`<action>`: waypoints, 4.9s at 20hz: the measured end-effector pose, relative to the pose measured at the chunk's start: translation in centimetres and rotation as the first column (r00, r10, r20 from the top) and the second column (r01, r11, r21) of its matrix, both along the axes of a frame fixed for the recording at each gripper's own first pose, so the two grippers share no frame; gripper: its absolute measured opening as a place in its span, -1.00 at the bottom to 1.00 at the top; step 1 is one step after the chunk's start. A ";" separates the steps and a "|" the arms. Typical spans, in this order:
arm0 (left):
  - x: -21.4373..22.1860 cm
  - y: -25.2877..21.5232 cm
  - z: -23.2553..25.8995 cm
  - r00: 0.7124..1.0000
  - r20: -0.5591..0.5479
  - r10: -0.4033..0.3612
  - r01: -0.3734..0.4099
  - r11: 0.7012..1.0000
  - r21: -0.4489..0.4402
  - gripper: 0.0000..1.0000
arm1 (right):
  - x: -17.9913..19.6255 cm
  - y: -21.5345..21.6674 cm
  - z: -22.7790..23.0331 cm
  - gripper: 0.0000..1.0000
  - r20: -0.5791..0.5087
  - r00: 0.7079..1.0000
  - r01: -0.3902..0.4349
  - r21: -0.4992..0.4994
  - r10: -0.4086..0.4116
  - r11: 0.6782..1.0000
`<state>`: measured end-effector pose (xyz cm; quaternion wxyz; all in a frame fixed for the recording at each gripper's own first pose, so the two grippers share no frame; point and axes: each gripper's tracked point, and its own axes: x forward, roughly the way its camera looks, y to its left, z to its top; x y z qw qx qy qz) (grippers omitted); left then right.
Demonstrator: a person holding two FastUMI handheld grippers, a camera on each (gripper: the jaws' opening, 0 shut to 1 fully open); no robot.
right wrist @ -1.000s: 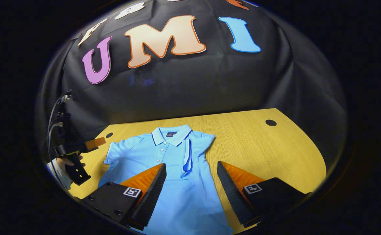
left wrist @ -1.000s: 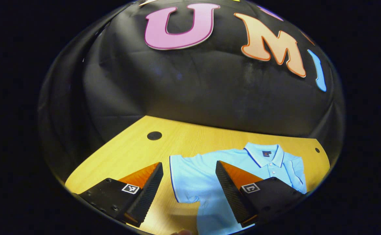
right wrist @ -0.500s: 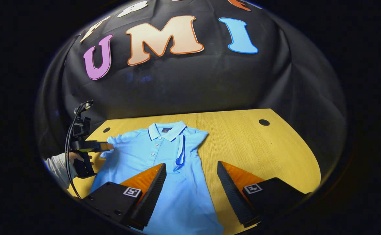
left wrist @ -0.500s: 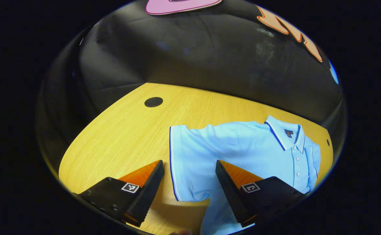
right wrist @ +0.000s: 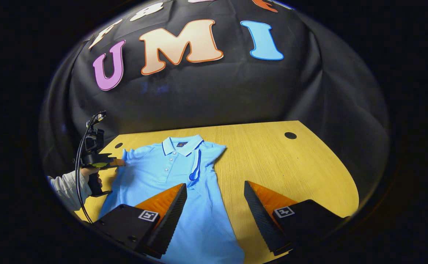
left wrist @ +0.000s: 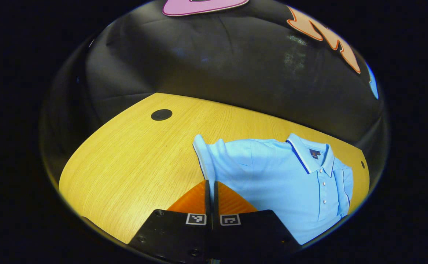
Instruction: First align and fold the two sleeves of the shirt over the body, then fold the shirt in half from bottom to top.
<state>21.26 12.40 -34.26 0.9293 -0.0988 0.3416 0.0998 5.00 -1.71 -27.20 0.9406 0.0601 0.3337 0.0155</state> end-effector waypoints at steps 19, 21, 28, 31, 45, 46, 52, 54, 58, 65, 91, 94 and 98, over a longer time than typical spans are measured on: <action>1.7 -14.8 4.4 0.940 0.095 -0.329 0.325 0.944 0.047 0.06 | -0.3 -0.9 0.3 0.96 0.038 0.998 0.055 0.010 -0.055 0.998; 0.8 -14.4 5.9 0.932 0.152 -0.329 0.328 0.944 0.032 0.86 | -0.1 -0.8 0.5 0.96 0.056 0.997 0.057 -0.003 -0.057 0.998; -7.6 -10.9 10.9 0.917 0.235 -0.322 0.312 0.947 0.082 0.92 | -3.3 -0.1 2.3 0.95 0.107 0.994 0.028 -0.009 -0.027 1.000; -12.7 -9.7 12.3 0.913 0.246 -0.327 0.310 0.945 0.103 0.92 | -5.9 -0.2 3.2 0.96 0.126 0.992 0.015 -0.016 -0.013 1.000; -32.3 -7.9 7.0 0.903 0.122 -0.413 0.399 0.909 0.124 0.92 | -21.1 -0.6 -1.5 0.96 0.006 0.999 -0.041 -0.116 0.042 0.992; -33.6 -7.7 5.9 0.902 0.096 -0.420 0.407 0.904 0.134 0.92 | -22.1 -0.7 -2.3 0.97 -0.014 0.999 -0.046 -0.123 0.045 0.991; -38.5 -6.4 0.6 0.918 -0.038 -0.395 0.396 0.907 0.145 0.92 | -26.2 -1.1 -6.9 0.98 -0.130 0.990 -0.067 -0.171 0.045 0.983; -38.4 -6.5 0.9 0.924 -0.009 -0.382 0.379 0.914 0.142 0.94 | -27.1 -1.5 -8.4 0.99 -0.177 0.983 -0.075 -0.187 0.041 0.979; -39.0 -6.9 0.4 0.924 -0.017 -0.381 0.380 0.916 0.129 0.94 | -27.6 -0.7 -9.1 0.96 -0.220 0.975 -0.040 -0.104 0.016 0.994; -38.9 -9.9 0.3 0.922 0.000 -0.388 0.387 0.920 0.060 -0.77 | -27.6 3.3 -8.8 -0.87 -0.245 0.961 -0.151 -0.067 0.130 0.986; -16.0 -8.3 12.4 0.930 0.181 -0.319 0.337 0.938 -0.081 -1.00 | -1.8 5.2 2.5 -0.95 0.065 0.997 -0.033 0.067 0.029 0.997; -12.0 -8.2 13.0 0.923 0.199 -0.329 0.348 0.935 -0.064 -1.00 | 2.2 5.1 2.6 -0.95 0.093 0.995 -0.023 0.058 0.017 0.998; -6.7 -7.9 13.6 0.916 0.227 -0.330 0.350 0.936 -0.049 -1.00 | 7.2 5.4 2.5 -0.95 0.118 0.993 -0.013 0.051 0.007 0.999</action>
